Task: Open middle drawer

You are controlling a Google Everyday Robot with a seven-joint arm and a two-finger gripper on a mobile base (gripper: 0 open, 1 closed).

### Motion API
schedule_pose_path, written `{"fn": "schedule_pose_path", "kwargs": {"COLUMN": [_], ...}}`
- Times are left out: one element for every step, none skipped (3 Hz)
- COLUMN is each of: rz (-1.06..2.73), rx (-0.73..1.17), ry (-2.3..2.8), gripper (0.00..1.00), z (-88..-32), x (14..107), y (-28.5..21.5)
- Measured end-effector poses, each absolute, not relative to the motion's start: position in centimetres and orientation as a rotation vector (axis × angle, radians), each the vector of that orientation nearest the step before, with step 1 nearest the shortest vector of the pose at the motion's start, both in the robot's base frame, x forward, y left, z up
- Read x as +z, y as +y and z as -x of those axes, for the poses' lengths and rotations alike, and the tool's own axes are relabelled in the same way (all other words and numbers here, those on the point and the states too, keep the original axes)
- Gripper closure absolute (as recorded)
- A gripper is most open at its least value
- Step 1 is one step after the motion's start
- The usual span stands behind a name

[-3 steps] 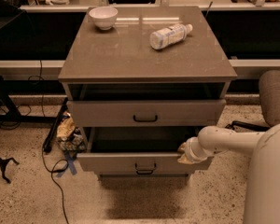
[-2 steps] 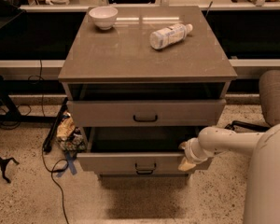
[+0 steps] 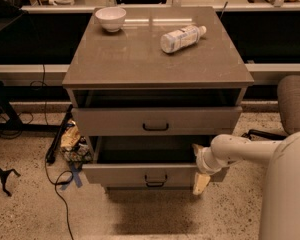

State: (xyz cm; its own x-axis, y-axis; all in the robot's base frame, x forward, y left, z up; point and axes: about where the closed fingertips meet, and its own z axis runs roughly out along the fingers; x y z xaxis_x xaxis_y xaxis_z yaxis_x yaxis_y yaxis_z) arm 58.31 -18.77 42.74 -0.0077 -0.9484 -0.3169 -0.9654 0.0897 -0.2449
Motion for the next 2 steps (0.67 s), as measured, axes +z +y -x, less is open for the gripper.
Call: {"fn": "schedule_pose_path", "kwargs": {"rz": [1.957, 2.025], "rx": [0.110, 0.190], "ry": [1.974, 2.041], "gripper": [0.00, 0.00], "z": [-58.19, -57.33], "x": [42.48, 41.59], "y": [-18.05, -18.30]}}
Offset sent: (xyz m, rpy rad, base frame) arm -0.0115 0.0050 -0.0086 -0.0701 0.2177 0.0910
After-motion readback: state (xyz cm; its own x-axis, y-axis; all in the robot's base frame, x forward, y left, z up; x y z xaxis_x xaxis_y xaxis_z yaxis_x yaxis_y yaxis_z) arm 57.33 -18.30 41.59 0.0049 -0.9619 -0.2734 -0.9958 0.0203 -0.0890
